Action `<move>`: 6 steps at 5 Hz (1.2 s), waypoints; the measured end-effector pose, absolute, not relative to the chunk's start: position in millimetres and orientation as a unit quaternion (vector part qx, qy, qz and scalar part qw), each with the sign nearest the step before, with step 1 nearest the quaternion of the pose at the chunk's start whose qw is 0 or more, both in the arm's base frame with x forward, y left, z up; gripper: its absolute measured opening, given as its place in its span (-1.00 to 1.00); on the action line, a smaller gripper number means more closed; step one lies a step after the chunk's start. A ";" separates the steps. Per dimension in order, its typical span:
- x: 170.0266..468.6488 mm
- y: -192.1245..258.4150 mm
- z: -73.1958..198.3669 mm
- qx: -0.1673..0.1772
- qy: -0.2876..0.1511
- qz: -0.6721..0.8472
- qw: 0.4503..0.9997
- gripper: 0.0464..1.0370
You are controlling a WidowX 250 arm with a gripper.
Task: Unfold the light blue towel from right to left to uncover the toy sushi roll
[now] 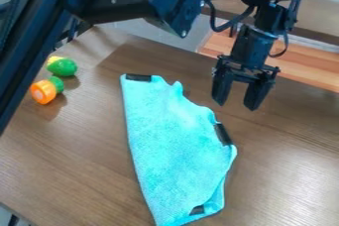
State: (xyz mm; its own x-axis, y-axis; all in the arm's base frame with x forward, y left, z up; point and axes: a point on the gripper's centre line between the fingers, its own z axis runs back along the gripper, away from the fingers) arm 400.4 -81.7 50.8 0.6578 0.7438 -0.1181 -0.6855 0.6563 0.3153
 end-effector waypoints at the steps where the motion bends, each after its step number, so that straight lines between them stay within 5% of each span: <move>1: 394.0 -80.9 29.4 0.140 0.142 0.392 0.898 0.93; 2: 374.5 -81.4 9.4 0.160 0.166 0.369 0.900 0.93; 6: 372.9 -86.6 4.5 0.167 0.152 0.363 0.904 0.92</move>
